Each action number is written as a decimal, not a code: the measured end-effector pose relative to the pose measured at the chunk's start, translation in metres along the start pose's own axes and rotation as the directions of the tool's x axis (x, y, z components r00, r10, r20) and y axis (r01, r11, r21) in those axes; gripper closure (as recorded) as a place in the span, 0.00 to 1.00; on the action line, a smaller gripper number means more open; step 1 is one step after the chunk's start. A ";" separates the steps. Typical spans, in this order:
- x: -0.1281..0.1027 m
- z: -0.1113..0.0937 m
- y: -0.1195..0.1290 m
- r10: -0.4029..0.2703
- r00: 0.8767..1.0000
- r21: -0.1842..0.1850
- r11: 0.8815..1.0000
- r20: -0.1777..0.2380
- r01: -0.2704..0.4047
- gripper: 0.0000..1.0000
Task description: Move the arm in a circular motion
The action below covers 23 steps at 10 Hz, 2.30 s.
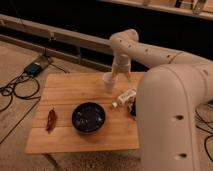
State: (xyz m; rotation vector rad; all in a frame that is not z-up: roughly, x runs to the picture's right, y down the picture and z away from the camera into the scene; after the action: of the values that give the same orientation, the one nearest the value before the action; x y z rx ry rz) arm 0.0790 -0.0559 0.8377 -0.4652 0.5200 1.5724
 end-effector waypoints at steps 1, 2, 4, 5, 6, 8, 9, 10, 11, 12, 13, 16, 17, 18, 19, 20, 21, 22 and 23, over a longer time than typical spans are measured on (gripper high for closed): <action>-0.011 0.004 0.024 -0.047 0.999 -0.005 0.999 0.001 0.047 0.35; -0.016 0.007 0.046 -0.090 0.996 -0.010 0.996 -0.001 0.090 0.35; -0.022 0.013 0.105 -0.212 0.977 -0.028 0.977 -0.004 0.212 0.35; -0.019 0.014 0.130 -0.267 0.964 -0.036 0.963 -0.004 0.267 0.35; -0.012 0.015 0.153 -0.325 0.946 -0.046 0.945 -0.007 0.325 0.35; 0.020 0.015 0.200 -0.458 0.889 -0.072 0.887 -0.016 0.456 0.35; 0.039 0.014 0.217 -0.513 0.858 -0.084 0.856 -0.017 0.510 0.35; 0.057 0.013 0.227 -0.551 0.834 -0.090 0.832 -0.018 0.547 0.35; 0.083 0.009 0.234 -0.593 0.805 -0.098 0.802 -0.021 0.589 0.35; 0.107 0.007 0.236 -0.616 0.788 -0.106 0.785 -0.024 0.610 0.35; 0.129 0.004 0.232 -0.624 0.781 -0.110 0.778 -0.027 0.618 0.35; 0.173 -0.008 0.196 -0.550 0.835 -0.137 0.829 -0.022 0.542 0.35; 0.181 -0.011 0.178 -0.505 0.863 -0.139 0.856 -0.019 0.498 0.35; 0.184 -0.014 0.159 -0.460 0.888 -0.136 0.881 -0.014 0.454 0.35; 0.185 -0.016 0.134 -0.403 0.915 -0.128 0.908 -0.011 0.399 0.35; 0.183 -0.018 0.118 -0.368 0.930 -0.120 0.924 -0.009 0.364 0.35; 0.179 -0.018 0.099 -0.327 0.945 -0.109 0.940 -0.008 0.324 0.35; 0.176 -0.018 0.091 -0.312 0.950 -0.104 0.945 -0.008 0.310 0.35; 0.177 -0.019 0.094 -0.316 0.949 -0.106 0.943 -0.007 0.314 0.35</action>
State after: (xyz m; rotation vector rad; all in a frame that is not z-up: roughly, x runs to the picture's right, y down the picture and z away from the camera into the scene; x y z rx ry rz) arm -0.0264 0.0720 0.7242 -0.6163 0.3621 1.2896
